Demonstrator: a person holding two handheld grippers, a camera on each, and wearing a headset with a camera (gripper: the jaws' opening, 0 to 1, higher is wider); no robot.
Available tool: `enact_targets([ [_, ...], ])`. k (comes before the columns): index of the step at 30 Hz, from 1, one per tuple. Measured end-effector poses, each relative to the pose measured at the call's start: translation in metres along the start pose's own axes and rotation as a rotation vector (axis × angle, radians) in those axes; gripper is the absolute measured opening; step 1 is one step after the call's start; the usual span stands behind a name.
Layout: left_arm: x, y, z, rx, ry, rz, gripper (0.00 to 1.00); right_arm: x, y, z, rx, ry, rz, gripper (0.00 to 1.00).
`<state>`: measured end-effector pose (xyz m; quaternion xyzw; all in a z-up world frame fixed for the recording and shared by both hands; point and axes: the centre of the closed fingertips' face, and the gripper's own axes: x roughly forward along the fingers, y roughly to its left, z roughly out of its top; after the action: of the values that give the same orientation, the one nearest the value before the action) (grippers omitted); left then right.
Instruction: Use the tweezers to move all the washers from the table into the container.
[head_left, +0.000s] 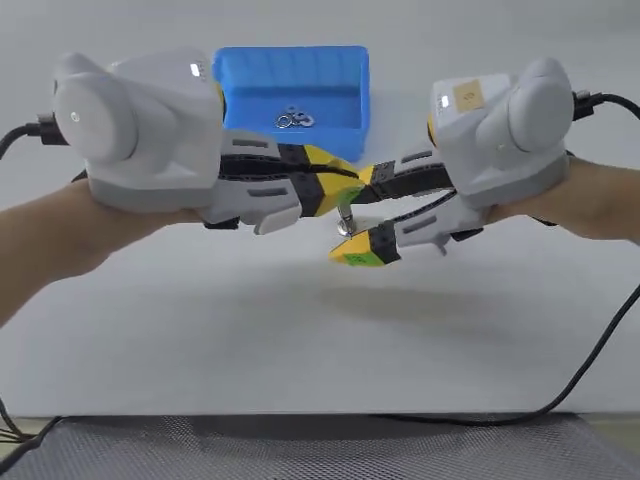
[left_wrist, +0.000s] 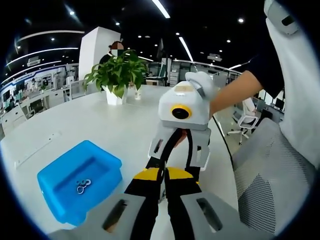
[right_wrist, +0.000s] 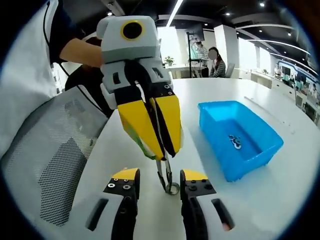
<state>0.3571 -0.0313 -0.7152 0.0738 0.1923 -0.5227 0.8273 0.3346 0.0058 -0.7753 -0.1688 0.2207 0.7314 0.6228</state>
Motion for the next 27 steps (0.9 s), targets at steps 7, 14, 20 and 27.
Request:
enact_targets([
  [7, 0.0037, -0.0031, -0.0002, 0.004, 0.003, -0.012, 0.07, -0.0022, -0.001, -0.0012, -0.035, 0.018, 0.026, 0.19],
  [14, 0.0053, -0.0045, -0.0007, 0.008, 0.009, -0.016, 0.07, -0.0032, -0.0045, -0.001, -0.086, 0.039, 0.046, 0.12],
  [20, 0.0039, -0.0039, -0.002, 0.02, 0.018, -0.01, 0.07, -0.0021, -0.0025, 0.0, -0.143, 0.047, 0.044, 0.1],
  [27, 0.0042, -0.0027, -0.0018, -0.025, 0.019, -0.001, 0.08, -0.0018, -0.0021, 0.001, -0.153, 0.031, 0.032, 0.1],
])
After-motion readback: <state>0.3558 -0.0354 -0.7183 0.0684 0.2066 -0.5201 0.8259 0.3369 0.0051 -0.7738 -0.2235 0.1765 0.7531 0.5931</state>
